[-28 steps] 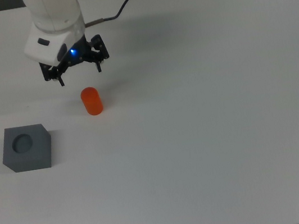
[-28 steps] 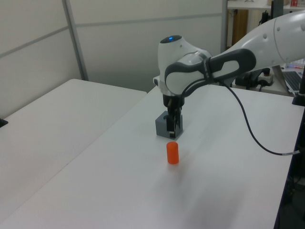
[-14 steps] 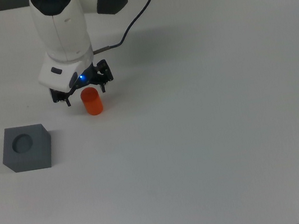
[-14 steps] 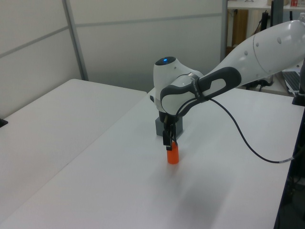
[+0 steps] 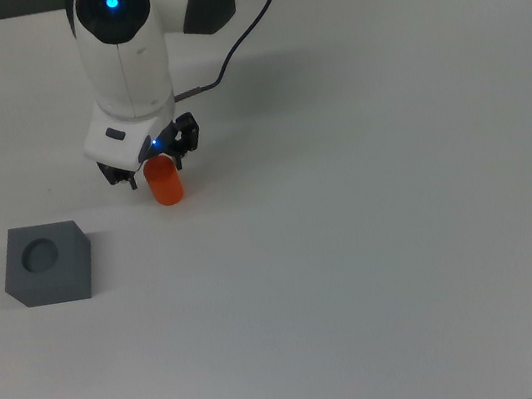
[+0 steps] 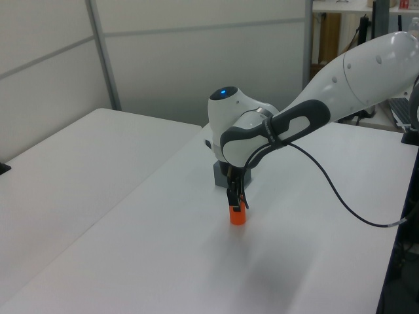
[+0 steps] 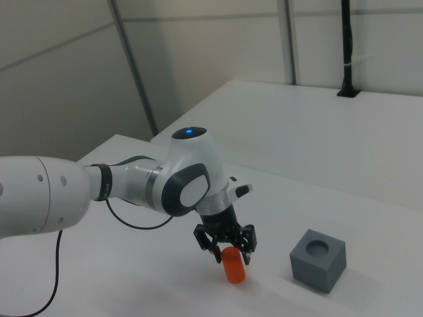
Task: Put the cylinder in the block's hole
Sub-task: 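Close the gripper around the orange cylinder and lift it, then carry the cylinder over the grey block and lower it into the hole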
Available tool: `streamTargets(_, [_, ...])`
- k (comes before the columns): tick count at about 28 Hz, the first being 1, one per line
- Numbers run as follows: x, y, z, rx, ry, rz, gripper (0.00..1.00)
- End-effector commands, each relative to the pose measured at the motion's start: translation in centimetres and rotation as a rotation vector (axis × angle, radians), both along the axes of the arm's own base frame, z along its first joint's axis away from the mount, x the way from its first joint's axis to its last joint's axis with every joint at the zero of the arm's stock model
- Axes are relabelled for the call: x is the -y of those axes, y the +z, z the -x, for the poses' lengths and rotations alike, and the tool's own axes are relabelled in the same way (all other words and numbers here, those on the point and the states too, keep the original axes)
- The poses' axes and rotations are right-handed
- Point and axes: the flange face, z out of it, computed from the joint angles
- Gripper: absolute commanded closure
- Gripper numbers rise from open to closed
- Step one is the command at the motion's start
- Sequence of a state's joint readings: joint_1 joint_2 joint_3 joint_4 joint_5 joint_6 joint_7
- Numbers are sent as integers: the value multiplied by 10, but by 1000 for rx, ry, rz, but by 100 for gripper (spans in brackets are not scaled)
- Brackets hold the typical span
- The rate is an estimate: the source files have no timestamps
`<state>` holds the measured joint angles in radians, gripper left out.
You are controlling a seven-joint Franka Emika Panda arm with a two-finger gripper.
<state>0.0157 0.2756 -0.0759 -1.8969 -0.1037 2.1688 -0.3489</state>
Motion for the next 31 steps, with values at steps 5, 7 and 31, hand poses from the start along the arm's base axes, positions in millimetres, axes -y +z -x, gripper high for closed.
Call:
streamTargets(5, [-7, 0, 5, -19, 35, 12, 64])
streamTargets(7, [-7, 2, 4, -14, 34, 13, 71])
streamTargets(31, [130, 108, -50, 265, -278, -120, 77])
